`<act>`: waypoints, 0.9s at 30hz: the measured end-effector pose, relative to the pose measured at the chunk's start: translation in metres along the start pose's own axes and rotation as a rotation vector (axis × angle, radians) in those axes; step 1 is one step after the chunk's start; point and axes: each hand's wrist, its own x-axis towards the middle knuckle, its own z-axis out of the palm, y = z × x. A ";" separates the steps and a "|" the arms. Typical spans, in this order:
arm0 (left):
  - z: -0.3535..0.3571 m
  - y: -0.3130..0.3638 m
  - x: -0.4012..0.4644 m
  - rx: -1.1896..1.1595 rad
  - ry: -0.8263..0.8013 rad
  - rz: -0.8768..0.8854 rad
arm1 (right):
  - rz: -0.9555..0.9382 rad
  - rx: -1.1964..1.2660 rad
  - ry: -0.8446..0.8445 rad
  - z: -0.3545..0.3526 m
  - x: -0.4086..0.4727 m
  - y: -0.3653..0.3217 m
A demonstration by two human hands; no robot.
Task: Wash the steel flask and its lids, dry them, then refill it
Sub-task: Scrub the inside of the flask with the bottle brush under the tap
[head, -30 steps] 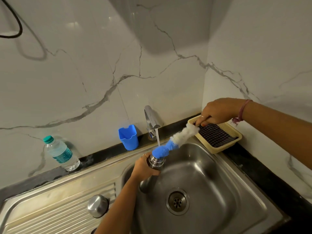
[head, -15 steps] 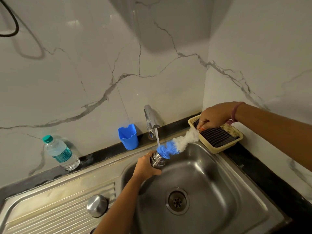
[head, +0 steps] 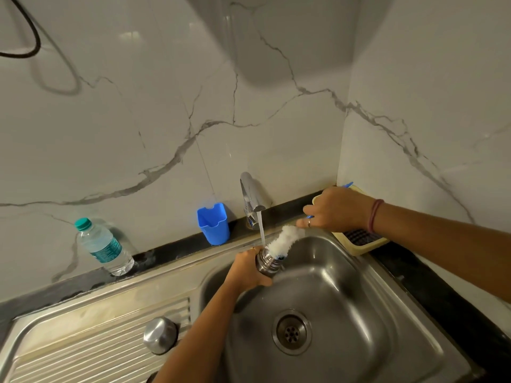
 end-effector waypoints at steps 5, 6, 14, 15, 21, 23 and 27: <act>0.005 -0.002 -0.002 -0.015 0.009 -0.035 | 0.122 0.119 -0.285 -0.009 0.020 0.001; 0.005 -0.001 -0.003 -0.022 0.015 -0.041 | 0.141 0.138 -0.305 -0.012 0.026 0.002; 0.004 -0.017 -0.013 -0.096 0.062 -0.129 | -0.022 -0.020 -0.151 -0.002 0.051 0.006; 0.003 -0.020 -0.015 -0.089 0.056 -0.129 | -0.066 -0.054 -0.066 0.005 0.049 0.004; 0.002 -0.026 -0.022 -0.071 0.048 -0.108 | -0.079 0.030 -0.015 0.016 0.038 -0.011; 0.004 -0.022 -0.022 -0.070 0.044 -0.098 | 0.026 0.147 -0.225 0.003 0.042 -0.011; 0.009 -0.011 -0.020 -0.076 0.040 -0.072 | 0.128 0.416 -0.467 -0.016 0.057 -0.001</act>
